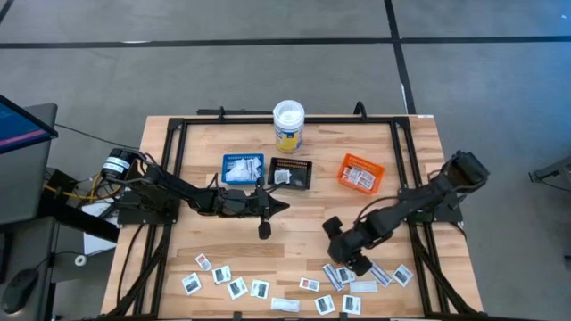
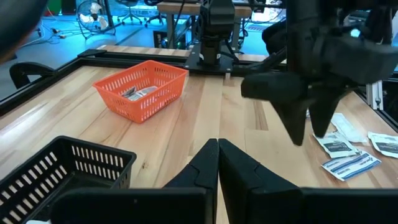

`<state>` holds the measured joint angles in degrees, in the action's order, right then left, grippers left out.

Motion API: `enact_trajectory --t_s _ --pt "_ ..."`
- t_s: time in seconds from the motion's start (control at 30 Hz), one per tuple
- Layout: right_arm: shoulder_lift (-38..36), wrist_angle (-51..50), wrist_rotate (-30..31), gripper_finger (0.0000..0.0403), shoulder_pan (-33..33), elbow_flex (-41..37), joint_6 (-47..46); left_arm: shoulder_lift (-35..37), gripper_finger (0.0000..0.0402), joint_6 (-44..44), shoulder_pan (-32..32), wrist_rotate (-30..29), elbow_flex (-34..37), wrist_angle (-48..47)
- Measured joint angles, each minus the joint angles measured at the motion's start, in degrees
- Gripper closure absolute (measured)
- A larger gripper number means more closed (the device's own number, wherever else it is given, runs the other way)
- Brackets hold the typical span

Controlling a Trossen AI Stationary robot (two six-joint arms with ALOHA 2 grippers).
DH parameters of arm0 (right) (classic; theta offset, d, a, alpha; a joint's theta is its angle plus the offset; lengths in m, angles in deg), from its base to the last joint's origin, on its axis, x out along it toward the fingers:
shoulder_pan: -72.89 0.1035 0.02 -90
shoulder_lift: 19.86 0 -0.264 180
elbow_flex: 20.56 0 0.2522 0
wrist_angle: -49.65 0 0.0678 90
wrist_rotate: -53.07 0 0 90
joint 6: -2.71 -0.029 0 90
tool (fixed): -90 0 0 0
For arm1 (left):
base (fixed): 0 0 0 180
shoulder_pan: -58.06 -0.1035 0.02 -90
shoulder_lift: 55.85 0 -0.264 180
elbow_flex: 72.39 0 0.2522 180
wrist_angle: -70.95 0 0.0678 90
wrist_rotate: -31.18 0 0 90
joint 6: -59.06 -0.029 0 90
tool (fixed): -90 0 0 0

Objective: Pick & Place First Aid Supplies
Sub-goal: Put the blue bandage into the blue bin

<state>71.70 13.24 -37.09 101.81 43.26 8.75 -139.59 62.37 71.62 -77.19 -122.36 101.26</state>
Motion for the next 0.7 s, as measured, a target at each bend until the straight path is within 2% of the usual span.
enact_trajectory --t_s 0.17,0.3,0.47,0.7 --pt "3.7 4.0 -0.9 0.0183 -0.1 0.9 1.5 0.0 0.0390 0.0 0.0 0.0 0.0 0.0" --pt "4.4 5.8 -5.3 0.0190 -0.5 1.0 1.6 0.0 0.0390 0.0 0.0 0.0 0.0 0.1" --pt "4.4 10.4 -13.6 0.0205 -1.4 1.0 2.1 0.0 0.0390 0.0 0.0 0.0 0.0 0.2" --pt "9.4 12.2 -14.9 0.0207 -2.1 1.0 3.0 0.0 0.0390 0.0 0.0 0.0 0.0 0.2"
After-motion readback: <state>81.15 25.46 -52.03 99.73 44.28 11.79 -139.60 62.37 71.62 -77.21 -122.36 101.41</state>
